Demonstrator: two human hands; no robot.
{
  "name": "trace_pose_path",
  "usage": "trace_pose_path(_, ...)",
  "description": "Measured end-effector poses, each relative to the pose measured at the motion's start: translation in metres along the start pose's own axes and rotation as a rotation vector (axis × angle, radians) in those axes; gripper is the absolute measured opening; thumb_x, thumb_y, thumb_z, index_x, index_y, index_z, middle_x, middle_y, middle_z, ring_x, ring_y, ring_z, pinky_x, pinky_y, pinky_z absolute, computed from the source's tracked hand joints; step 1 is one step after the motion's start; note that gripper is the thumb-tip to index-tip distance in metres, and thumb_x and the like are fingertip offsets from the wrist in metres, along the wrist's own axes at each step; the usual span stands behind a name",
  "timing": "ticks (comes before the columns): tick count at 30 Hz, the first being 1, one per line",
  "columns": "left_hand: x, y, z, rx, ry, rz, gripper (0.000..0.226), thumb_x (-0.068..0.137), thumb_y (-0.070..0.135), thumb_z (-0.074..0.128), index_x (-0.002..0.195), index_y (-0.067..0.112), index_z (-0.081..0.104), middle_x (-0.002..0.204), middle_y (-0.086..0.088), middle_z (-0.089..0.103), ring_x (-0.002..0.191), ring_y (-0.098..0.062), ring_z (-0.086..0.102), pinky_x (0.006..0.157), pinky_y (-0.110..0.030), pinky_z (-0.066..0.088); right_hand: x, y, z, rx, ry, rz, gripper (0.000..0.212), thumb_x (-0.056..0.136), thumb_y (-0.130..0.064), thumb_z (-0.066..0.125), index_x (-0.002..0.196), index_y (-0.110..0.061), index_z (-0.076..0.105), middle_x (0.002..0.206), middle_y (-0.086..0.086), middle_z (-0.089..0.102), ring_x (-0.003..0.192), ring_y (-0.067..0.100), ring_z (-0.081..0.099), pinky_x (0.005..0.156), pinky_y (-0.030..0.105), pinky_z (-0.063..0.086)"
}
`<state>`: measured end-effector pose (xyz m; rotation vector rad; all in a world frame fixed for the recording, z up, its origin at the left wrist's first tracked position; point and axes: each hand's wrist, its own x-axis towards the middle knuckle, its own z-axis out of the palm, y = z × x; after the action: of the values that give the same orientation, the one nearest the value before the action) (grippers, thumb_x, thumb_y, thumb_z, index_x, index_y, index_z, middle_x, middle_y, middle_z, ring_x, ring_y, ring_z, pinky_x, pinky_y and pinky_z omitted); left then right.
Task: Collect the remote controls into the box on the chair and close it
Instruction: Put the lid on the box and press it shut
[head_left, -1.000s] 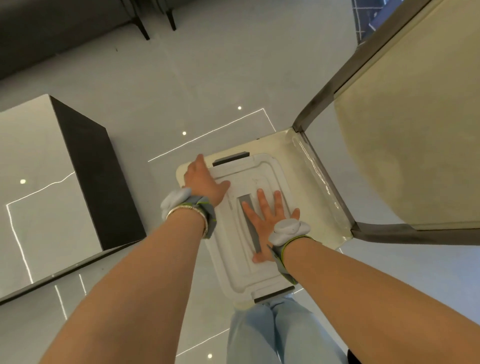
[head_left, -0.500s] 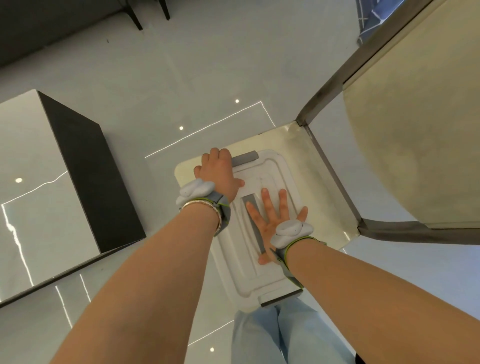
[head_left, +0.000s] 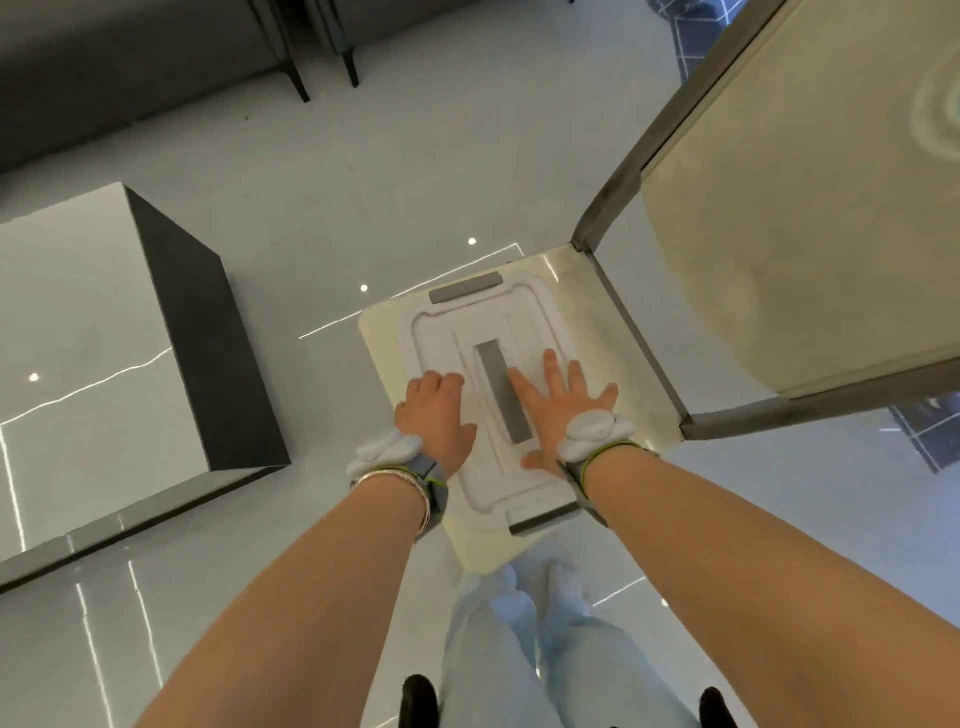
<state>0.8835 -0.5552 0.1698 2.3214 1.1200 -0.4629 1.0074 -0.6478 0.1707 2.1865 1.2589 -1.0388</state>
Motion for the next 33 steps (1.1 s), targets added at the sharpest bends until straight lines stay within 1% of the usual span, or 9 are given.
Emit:
trace_pose_path(3, -0.034, 0.008, 0.02, -0.075, 0.018, -0.018, 0.058, 0.085, 0.027, 0.058, 0.137, 0.011, 0.038, 0.142, -0.01, 0.038, 0.131, -0.027, 0.034, 0.102, -0.039, 0.039, -0.024, 0.024, 0.02, -0.013, -0.067, 0.037, 0.095, 0.086, -0.042, 0.058, 0.146, -0.039, -0.015, 0.159, 0.006, -0.02, 0.147, 0.033, -0.005, 0.108, 0.068, 0.015)
trace_pose_path(7, -0.06, 0.015, 0.053, -0.102, 0.056, -0.015, 0.066, 0.083, 0.032, 0.06, 0.141, 0.01, 0.035, 0.153, -0.01, 0.027, 0.141, -0.026, 0.024, 0.11, -0.036, 0.031, -0.037, 0.043, 0.039, -0.125, -0.053, -0.127, 0.098, 0.085, -0.018, 0.06, 0.147, -0.038, -0.012, 0.159, 0.001, -0.02, 0.148, 0.026, -0.01, 0.113, 0.063, 0.011)
trace_pose_path(11, -0.075, 0.023, 0.093, 0.114, -0.056, -0.047, 0.094, 0.075, 0.043, 0.066, 0.149, 0.014, 0.016, 0.161, -0.01, 0.002, 0.148, -0.027, 0.007, 0.119, -0.039, 0.015, -0.039, 0.041, 0.066, -0.117, -0.044, -0.19, 0.104, 0.08, -0.004, 0.058, 0.147, -0.036, -0.015, 0.157, 0.001, -0.029, 0.146, 0.025, -0.021, 0.11, 0.068, 0.01)
trace_pose_path(14, -0.071, 0.037, 0.118, 0.249, -0.009, -0.156, 0.101, 0.074, 0.035, 0.071, 0.15, 0.014, 0.008, 0.161, -0.012, -0.006, 0.149, -0.028, 0.0, 0.119, -0.046, 0.01, -0.031, 0.041, 0.083, -0.132, -0.006, -0.175, 0.113, 0.079, -0.018, 0.069, 0.146, -0.034, -0.02, 0.155, 0.003, -0.034, 0.144, 0.028, -0.026, 0.106, 0.073, 0.011)
trace_pose_path(18, -0.065, 0.043, 0.137, 0.339, 0.106, -0.163, 0.08, 0.088, 0.022, 0.056, 0.15, 0.007, 0.007, 0.16, -0.018, -0.002, 0.148, -0.034, 0.002, 0.117, -0.053, 0.012, -0.016, 0.044, 0.098, -0.161, 0.087, -0.177, 0.126, 0.07, -0.038, 0.077, 0.145, -0.032, -0.024, 0.154, 0.004, -0.035, 0.143, 0.031, -0.027, 0.104, 0.073, 0.016)
trace_pose_path(21, -0.062, 0.045, 0.137, 0.379, 0.183, -0.149, 0.073, 0.088, 0.024, 0.057, 0.146, 0.008, 0.017, 0.158, -0.019, 0.007, 0.146, -0.035, 0.011, 0.113, -0.053, 0.022, -0.013, 0.042, 0.103, -0.117, 0.153, -0.172, 0.109, 0.078, -0.046, 0.066, 0.147, -0.034, -0.017, 0.155, 0.002, -0.031, 0.144, 0.031, -0.024, 0.106, 0.07, 0.018)
trace_pose_path(25, -0.056, 0.039, 0.129, 0.382, 0.138, -0.103, 0.079, 0.076, 0.033, 0.066, 0.142, 0.011, 0.027, 0.156, -0.015, 0.017, 0.142, -0.032, 0.022, 0.106, -0.049, 0.033, -0.009, 0.045, 0.099, -0.044, 0.146, -0.199, 0.093, 0.084, -0.047, 0.059, 0.148, -0.035, -0.008, 0.157, 0.0, -0.027, 0.145, 0.029, -0.022, 0.107, 0.07, 0.017)
trace_pose_path(29, -0.045, 0.034, 0.118, 0.321, 0.119, -0.11, 0.069, 0.07, 0.037, 0.068, 0.131, 0.014, 0.043, 0.151, -0.011, 0.027, 0.13, -0.028, 0.037, 0.09, -0.043, 0.045, -0.011, 0.051, 0.084, 0.011, 0.11, -0.222, 0.077, 0.09, -0.047, 0.047, 0.148, -0.037, -0.002, 0.159, -0.003, -0.021, 0.146, 0.025, -0.019, 0.106, 0.071, 0.012)
trace_pose_path(33, -0.048, 0.034, 0.119, 0.336, 0.047, -0.11, 0.07, 0.074, 0.041, 0.066, 0.133, 0.013, 0.042, 0.153, -0.012, 0.023, 0.133, -0.029, 0.035, 0.093, -0.043, 0.044, -0.013, 0.047, 0.087, -0.011, 0.09, -0.213, 0.072, 0.093, -0.043, 0.044, 0.148, -0.037, -0.003, 0.159, -0.003, -0.021, 0.147, 0.025, -0.018, 0.107, 0.072, 0.008)
